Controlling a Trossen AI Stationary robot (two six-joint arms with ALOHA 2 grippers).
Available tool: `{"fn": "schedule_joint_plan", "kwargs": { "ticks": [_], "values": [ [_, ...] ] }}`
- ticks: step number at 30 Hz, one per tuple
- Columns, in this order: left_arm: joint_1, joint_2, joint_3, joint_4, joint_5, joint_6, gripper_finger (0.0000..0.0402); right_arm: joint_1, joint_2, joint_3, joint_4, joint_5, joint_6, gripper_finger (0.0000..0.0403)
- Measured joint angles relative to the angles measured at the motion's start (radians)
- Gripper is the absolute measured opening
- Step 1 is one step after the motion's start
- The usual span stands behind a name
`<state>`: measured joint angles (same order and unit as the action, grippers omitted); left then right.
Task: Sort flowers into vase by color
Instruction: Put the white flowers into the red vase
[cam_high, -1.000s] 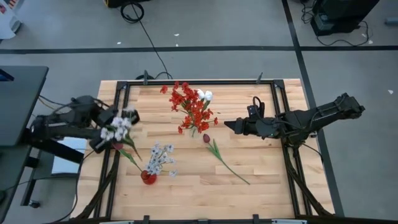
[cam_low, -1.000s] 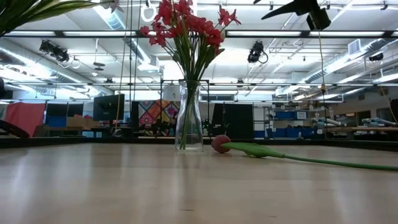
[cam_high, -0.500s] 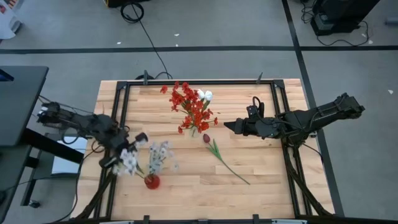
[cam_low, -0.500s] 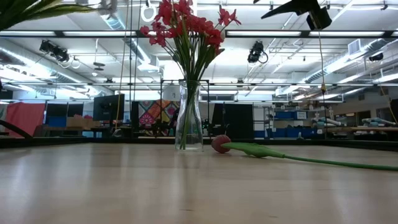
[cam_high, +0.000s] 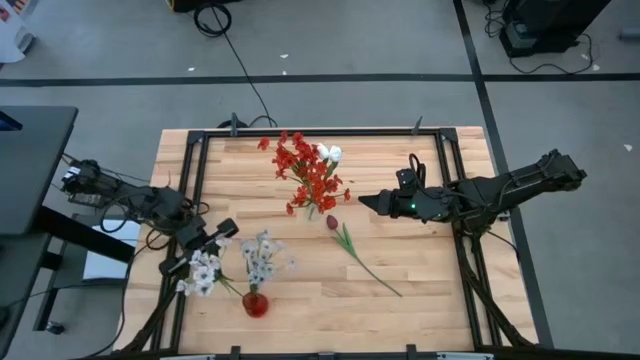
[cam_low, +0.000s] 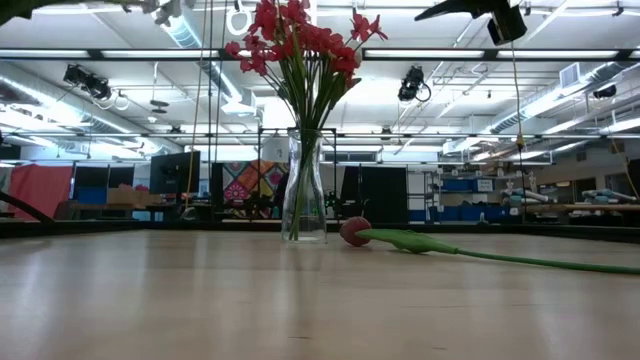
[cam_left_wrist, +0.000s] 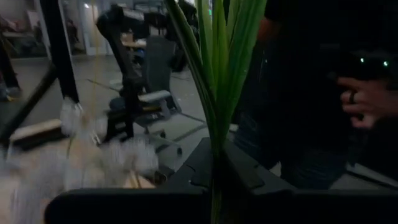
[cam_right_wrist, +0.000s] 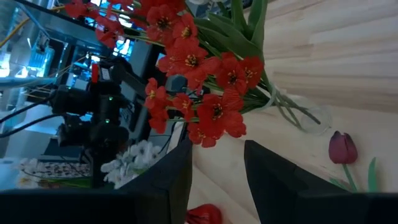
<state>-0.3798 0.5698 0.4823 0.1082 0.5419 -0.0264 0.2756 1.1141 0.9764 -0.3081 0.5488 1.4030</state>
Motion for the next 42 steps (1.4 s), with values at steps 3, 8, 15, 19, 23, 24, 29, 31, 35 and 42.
{"fn": "schedule_joint_plan", "kwargs": {
  "ticks": [3, 8, 15, 19, 23, 24, 29, 31, 35, 42],
  "values": [
    [0.0, 0.0, 0.049, -0.011, -0.021, -0.008, 0.002, 0.0, 0.0, 0.0, 0.001, 0.0, -0.006, 0.0154],
    [0.0, 0.01, 0.164, -0.125, -0.053, -0.003, 0.002, 0.0, 0.0, 0.0, 0.001, 0.0, -0.014, 0.0153],
    [0.0, 0.071, 0.333, -0.321, -0.079, 0.11, 0.002, 0.0, 0.0, 0.0, 0.001, 0.005, -0.018, 0.0152],
    [0.001, 0.059, 0.377, -0.434, -0.11, 0.19, 0.002, 0.004, 0.0, 0.0, 0.001, 0.007, -0.018, 0.0152],
    [0.002, -0.012, 0.306, -0.506, -0.201, 0.211, 0.0011, 0.021, 0.0, 0.0, 0.002, 0.009, -0.009, 0.0152],
    [0.002, -0.036, 0.275, -0.502, -0.218, 0.211, 0.0008, 0.028, 0.0, 0.0, 0.005, 0.012, -0.008, 0.0152],
    [0.01, -0.161, 0.111, -0.364, -0.254, 0.172, 0.0004, 0.059, 0.0, 0.0, 0.047, 0.048, -0.007, 0.0152],
    [0.013, -0.2, 0.045, -0.263, -0.256, 0.13, 0.0004, 0.069, 0.0, 0.0, 0.06, 0.058, -0.007, 0.0152],
    [0.013, -0.243, -0.089, -0.062, -0.202, 0.036, 0.0003, 0.083, 0.001, 0.0, 0.084, 0.061, -0.007, 0.0152],
    [-0.001, -0.242, -0.312, 0.331, -0.155, -0.083, 0.0003, 0.101, 0.001, 0.0, 0.098, 0.062, 0.017, 0.0146]
  ]
}}
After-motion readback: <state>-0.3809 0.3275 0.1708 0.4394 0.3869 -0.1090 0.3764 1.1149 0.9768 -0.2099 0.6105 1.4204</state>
